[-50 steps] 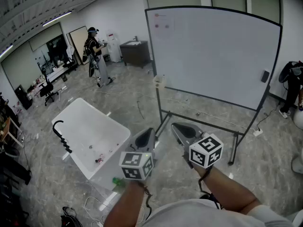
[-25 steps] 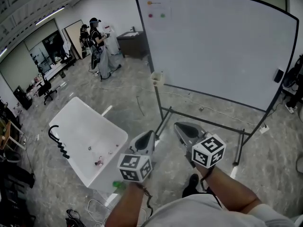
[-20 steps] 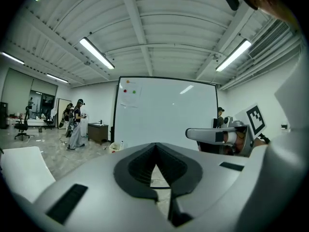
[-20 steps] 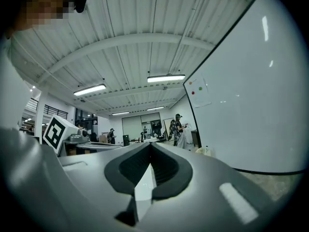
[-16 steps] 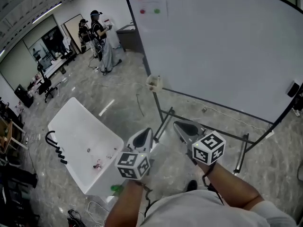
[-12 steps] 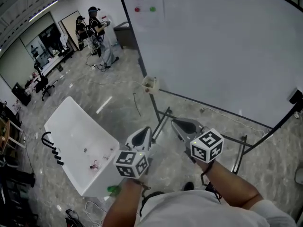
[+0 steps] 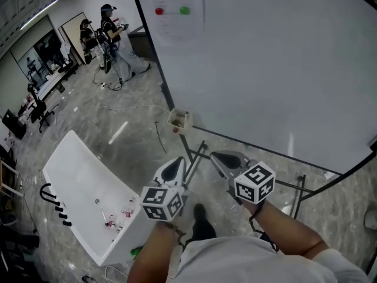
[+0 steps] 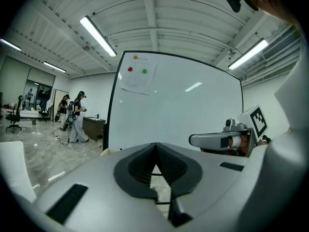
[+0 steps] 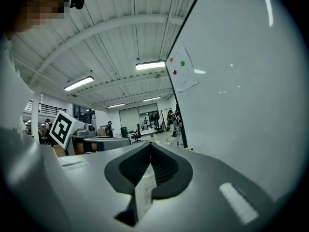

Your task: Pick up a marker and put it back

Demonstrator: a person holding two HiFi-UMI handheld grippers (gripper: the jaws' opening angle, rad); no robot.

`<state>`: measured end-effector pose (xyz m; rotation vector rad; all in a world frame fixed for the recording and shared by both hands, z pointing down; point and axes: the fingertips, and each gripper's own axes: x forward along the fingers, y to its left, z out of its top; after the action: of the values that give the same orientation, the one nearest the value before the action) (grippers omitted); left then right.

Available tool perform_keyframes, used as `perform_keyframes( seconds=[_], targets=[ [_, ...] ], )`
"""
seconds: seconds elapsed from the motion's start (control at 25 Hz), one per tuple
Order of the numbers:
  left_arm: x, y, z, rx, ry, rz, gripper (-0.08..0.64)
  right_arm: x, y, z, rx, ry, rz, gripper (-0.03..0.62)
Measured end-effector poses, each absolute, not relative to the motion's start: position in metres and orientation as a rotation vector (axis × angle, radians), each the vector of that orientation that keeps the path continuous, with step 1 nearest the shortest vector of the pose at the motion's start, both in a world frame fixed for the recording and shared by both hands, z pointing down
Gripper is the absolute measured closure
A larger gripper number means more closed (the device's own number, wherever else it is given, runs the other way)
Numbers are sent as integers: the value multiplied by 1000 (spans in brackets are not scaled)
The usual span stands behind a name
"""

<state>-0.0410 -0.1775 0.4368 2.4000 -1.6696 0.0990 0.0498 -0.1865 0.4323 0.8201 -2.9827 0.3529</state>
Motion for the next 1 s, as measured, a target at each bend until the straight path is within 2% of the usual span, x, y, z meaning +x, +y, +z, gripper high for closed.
perform_keyframes(
  seconds=[0.28, 0.48, 0.76, 1.0],
  targets=[
    [-94, -318, 467, 2420, -1564, 161, 555, -13, -323, 470, 884, -2914, 483, 588],
    [-126, -395, 501, 2404, -1481, 212, 555, -57, -401, 513, 931, -2829, 613, 553],
    [-142, -464, 570, 2334, -1359, 226, 555, -84, -478, 592, 994, -2687, 767, 506],
    [-158, -508, 605, 2310, -1318, 233, 555, -103, -530, 627, 1018, -2655, 814, 477]
  ],
)
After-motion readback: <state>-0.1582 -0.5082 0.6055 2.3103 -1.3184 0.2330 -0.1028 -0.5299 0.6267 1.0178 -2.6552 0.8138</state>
